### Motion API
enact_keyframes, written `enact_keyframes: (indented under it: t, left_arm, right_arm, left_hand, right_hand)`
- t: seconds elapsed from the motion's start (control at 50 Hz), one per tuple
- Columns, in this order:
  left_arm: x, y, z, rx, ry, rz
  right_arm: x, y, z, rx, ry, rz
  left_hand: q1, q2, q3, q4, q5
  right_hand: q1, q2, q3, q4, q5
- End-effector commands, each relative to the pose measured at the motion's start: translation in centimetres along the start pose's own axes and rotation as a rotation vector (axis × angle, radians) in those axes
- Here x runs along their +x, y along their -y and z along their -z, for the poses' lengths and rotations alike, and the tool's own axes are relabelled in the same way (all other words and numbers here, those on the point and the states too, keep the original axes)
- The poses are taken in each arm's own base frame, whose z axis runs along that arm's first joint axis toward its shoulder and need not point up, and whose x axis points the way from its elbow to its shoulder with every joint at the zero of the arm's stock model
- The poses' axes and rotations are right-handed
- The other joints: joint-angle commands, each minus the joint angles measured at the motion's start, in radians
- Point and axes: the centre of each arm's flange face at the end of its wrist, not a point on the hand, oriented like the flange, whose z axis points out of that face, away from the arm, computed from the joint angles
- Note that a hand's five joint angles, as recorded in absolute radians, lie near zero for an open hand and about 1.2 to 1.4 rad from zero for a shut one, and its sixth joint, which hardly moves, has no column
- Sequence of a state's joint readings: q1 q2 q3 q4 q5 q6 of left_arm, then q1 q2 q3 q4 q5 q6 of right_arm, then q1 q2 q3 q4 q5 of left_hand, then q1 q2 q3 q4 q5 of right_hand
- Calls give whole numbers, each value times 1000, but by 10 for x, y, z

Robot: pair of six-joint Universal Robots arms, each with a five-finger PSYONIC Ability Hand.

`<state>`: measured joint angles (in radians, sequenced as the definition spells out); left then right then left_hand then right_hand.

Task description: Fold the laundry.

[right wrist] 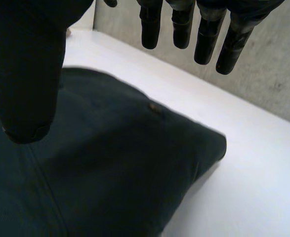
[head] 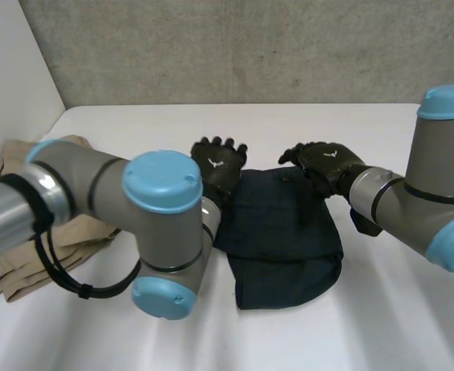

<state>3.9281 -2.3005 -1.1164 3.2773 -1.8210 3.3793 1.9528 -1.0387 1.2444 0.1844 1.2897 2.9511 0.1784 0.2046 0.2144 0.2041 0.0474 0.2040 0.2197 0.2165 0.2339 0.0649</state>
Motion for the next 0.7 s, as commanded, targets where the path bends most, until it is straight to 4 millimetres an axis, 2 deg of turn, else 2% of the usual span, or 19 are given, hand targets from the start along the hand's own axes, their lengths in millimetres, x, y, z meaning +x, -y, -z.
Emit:
enact_keyframes:
  t: [0.02, 0.12, 0.18, 0.28, 0.34, 0.4, 0.42, 0.48, 0.5, 0.54, 0.56, 0.6, 0.62, 0.7]
  left_arm:
    - [12, -34, -12, -151, -44, -34]
    - [16, -53, -12, -235, -58, -20]
    - [18, -58, -10, -254, -61, -15]
    - [21, -60, -2, -272, -67, -24]
    - [21, -57, 1, -273, -66, -27]
    - [14, -41, 6, -247, -55, -19]
    - [9, -28, 10, -221, -51, -11]
    - [2, -6, 18, -179, -42, 1]
    - [-5, 10, 24, -144, -35, 11]
    - [-11, 26, 31, -109, -28, 21]
    - [-18, 41, 37, -77, -19, 33]
    - [-26, 55, 43, -45, -6, 43]
    - [-31, 61, 46, -32, 3, 48]
    - [-63, 87, 60, 28, 67, 79]
  right_arm:
    - [-3, -28, -17, -72, 17, 19]
    - [-1, -46, -30, -116, 16, 39]
    - [-1, -52, -33, -132, 17, 68]
    - [0, -53, -32, -145, 18, 105]
    - [0, -47, -28, -144, 18, 115]
    - [2, -35, -22, -123, 8, 118]
    - [3, -23, -15, -92, -1, 119]
    - [6, -2, -2, -28, -27, 128]
    - [9, 11, 6, 15, -54, 132]
    - [12, 24, 15, 64, -88, 130]
    - [16, 38, 24, 119, -135, 123]
    - [19, 54, 37, 175, -187, 112]
    - [22, 66, 51, 218, -238, 101]
    - [24, 83, 77, 273, -317, 93]
  left_hand:
    - [-4, -30, -40, -30, -47]
    - [6, -21, -30, -20, -38]
    - [12, -15, -24, -14, -32]
    - [20, -6, -16, -5, -23]
    - [23, -3, -13, -2, -20]
    - [23, -3, -13, -2, -20]
    - [20, -6, -16, -5, -23]
    - [17, -9, -18, -8, -26]
    - [9, -17, -27, -17, -35]
    - [0, -26, -36, -26, -44]
    - [-4, -30, -40, -30, -47]
    - [-4, -30, -40, -30, -47]
    - [-4, -30, -40, -30, -47]
    - [-4, -30, -40, -30, -47]
  right_hand:
    - [-29, -45, -42, -59, -65]
    - [-29, -45, -42, -59, -65]
    - [-29, -45, -42, -59, -65]
    - [-29, -45, -42, -59, -65]
    - [-29, -45, -42, -59, -65]
    - [-29, -45, -42, -59, -65]
    - [-29, -45, -42, -59, -65]
    - [-29, -45, -42, -59, -65]
    - [-29, -45, -42, -59, -65]
    - [-29, -45, -42, -59, -65]
    - [-29, -45, -42, -59, -65]
    - [-29, -45, -42, -59, -65]
    - [-29, -45, -42, -59, -65]
    - [-29, -45, -42, -59, -65]
